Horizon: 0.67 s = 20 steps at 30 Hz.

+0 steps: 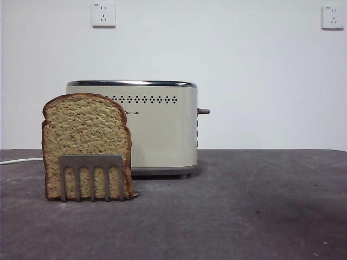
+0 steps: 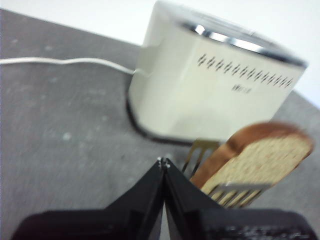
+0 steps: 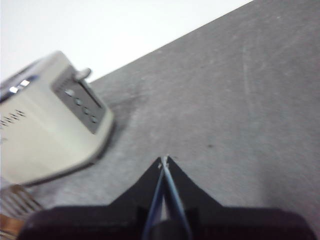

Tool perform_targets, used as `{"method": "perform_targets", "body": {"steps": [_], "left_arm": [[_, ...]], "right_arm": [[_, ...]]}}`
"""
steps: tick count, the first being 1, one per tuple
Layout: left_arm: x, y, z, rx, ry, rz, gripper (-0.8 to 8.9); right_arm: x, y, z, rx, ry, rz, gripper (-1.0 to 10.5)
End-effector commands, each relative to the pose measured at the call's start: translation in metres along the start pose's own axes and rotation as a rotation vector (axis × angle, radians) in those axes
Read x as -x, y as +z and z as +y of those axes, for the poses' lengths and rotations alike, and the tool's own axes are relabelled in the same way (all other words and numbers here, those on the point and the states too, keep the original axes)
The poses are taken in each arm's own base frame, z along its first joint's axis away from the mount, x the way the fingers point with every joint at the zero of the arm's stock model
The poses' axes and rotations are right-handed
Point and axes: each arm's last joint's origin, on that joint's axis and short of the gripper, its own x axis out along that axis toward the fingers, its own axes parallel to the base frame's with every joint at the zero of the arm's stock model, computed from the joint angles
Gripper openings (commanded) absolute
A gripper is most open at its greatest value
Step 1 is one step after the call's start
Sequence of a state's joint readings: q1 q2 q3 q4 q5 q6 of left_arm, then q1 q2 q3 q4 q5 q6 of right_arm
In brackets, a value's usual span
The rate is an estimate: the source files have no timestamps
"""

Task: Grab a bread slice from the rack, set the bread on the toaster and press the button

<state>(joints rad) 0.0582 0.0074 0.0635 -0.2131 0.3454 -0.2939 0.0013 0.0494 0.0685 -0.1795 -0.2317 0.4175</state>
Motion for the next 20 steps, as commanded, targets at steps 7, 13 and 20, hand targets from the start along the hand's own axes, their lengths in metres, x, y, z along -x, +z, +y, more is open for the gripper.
{"method": "perform_targets", "body": {"steps": [7,13,20], "left_arm": [[0.014,0.051,-0.024,0.000,-0.116,-0.022,-0.08],[0.015,0.085,-0.038,-0.045,-0.215,0.066,-0.08],[0.014,0.127,-0.053,-0.188,-0.307,0.196,-0.08]], "right_arm": [[0.003,0.059,0.031,0.007,0.119,0.016,-0.1],[-0.005,0.104,0.053,0.102,0.219,0.138,-0.1],[-0.011,0.149,0.075,0.258,0.242,0.319,-0.1]]}}
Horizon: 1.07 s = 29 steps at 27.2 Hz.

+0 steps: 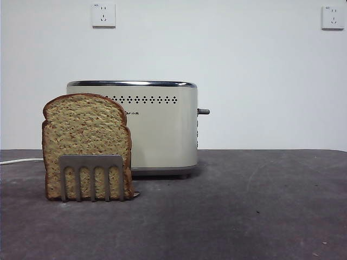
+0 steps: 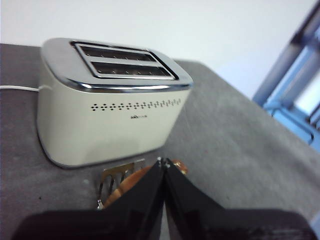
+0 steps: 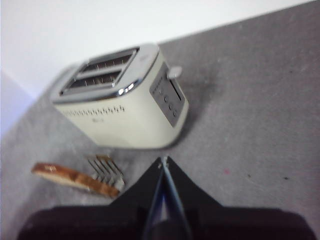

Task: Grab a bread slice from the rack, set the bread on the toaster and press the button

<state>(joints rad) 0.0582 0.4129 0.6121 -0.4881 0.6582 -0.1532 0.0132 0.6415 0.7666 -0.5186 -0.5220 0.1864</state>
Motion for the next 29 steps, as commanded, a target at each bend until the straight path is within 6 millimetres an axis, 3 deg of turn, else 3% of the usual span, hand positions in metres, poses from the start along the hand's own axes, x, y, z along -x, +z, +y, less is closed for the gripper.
{"method": "perform_targets", "body": {"steps": [1,9,20,21,23,24,29], "left_arm": [[0.002,0.016,-0.005,-0.128,-0.027,0.045,-0.08],[0.006,0.052,-0.016,-0.219,-0.057,0.190,-0.08],[0.006,0.056,-0.023,-0.256,-0.109,0.281,0.15],[0.006,0.056,-0.023,-0.258,-0.109,0.277,1.43],[0.006,0.057,-0.024,-0.267,-0.118,0.272,5.51],[0.005,0.057,-0.025,-0.277,-0.128,0.269,6.21],[-0.009,0.067,-0.029,-0.354,-0.163,0.310,6.20]], "right_arm": [[0.004,0.017,0.007,0.126,0.006,0.056,-0.1],[0.010,0.054,0.024,0.213,0.040,0.223,-0.1],[0.011,0.062,0.032,0.229,0.068,0.271,-0.1],[0.011,0.062,0.032,0.229,0.068,0.271,-0.1],[0.011,0.062,0.032,0.229,0.068,0.271,-0.1],[0.011,0.062,0.032,0.229,0.068,0.271,-0.1],[0.011,0.062,0.032,0.230,0.068,0.272,-0.1]]}}
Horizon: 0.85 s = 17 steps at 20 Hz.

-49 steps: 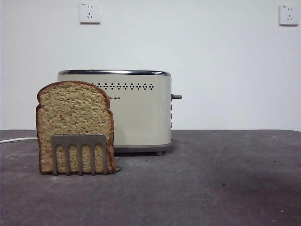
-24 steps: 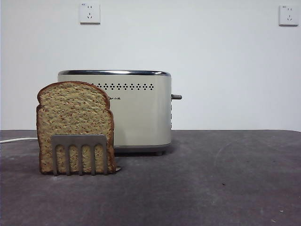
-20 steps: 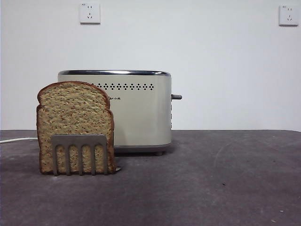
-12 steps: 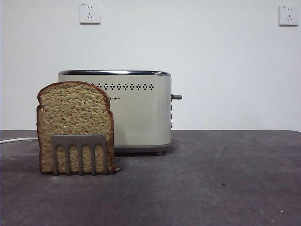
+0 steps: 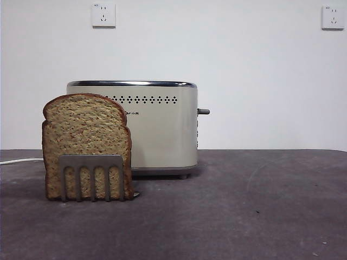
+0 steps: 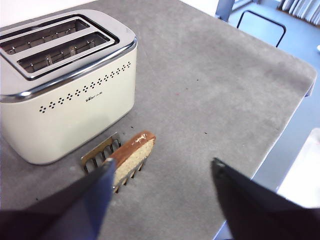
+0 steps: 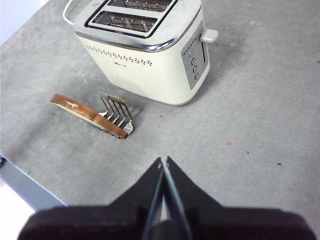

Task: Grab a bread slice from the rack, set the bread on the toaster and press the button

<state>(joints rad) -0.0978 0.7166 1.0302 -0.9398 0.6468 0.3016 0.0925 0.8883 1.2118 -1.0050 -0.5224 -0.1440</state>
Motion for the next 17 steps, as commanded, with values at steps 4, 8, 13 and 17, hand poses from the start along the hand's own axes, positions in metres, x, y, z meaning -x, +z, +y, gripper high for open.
{"method": "perform_targets", "body": {"steps": [4,8,13,17], "left_arm": [[-0.022,0.027,0.002,-0.174,-0.010,0.119,6.20],[-0.056,0.043,-0.001,-0.349,-0.015,0.266,6.19],[-0.117,0.039,-0.006,-0.562,-0.023,0.495,6.19],[-0.162,0.030,-0.001,-0.643,-0.026,0.615,6.19]], "right_arm": [[0.000,0.000,0.000,0.010,0.004,0.000,-0.1],[0.000,0.001,0.000,0.010,0.004,0.000,-0.1],[0.000,0.000,0.000,0.010,0.004,0.001,-0.1],[0.000,0.000,0.000,0.009,0.005,0.001,-0.1]]}}
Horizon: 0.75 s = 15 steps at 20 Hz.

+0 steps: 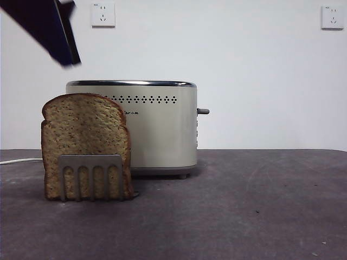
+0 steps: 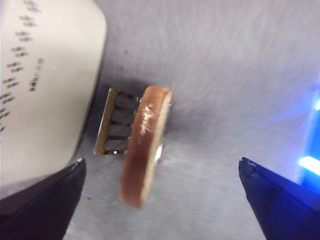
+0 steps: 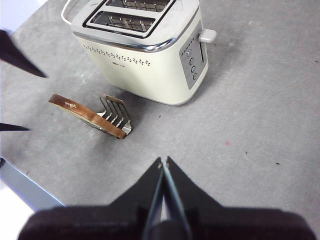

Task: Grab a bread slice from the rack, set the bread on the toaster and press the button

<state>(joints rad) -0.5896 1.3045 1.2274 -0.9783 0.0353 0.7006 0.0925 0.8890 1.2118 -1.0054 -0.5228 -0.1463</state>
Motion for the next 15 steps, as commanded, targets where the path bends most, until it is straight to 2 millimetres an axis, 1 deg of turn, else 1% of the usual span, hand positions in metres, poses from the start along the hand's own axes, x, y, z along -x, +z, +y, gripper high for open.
{"method": "perform_targets", "body": {"steps": [1,5,6,8,10,11,13,14,15], "left_arm": [[-0.021,0.006,0.005,-0.064,-0.012,0.035,6.19],[-0.044,0.010,0.009,-0.078,-0.041,0.067,6.18],[-0.049,0.010,0.010,-0.092,-0.048,0.076,5.93],[-0.056,0.010,0.011,-0.092,-0.049,0.098,4.43],[-0.060,0.010,0.011,-0.092,-0.058,0.107,3.79],[-0.060,0.010,0.011,-0.092,-0.058,0.108,3.21],[-0.060,0.011,0.011,-0.092,-0.056,0.107,1.22],[-0.060,0.010,0.011,-0.091,-0.057,0.108,0.44],[-0.060,0.010,0.011,-0.091,-0.058,0.110,-0.13]], "right_arm": [[0.000,0.000,0.000,0.007,0.004,0.001,-0.1],[0.000,-0.001,0.001,0.005,0.006,0.015,-0.1],[0.000,-0.001,0.001,0.005,0.006,0.015,-0.1],[0.000,-0.001,0.001,0.005,0.006,0.015,-0.1],[0.000,-0.001,0.001,0.005,0.006,0.015,-0.1],[0.000,-0.001,0.001,0.005,0.006,0.015,-0.1],[0.000,-0.001,0.001,0.005,0.006,0.015,-0.1],[0.000,-0.001,0.001,0.005,0.006,0.015,-0.1],[0.000,-0.001,0.001,0.005,0.006,0.015,-0.1]]}}
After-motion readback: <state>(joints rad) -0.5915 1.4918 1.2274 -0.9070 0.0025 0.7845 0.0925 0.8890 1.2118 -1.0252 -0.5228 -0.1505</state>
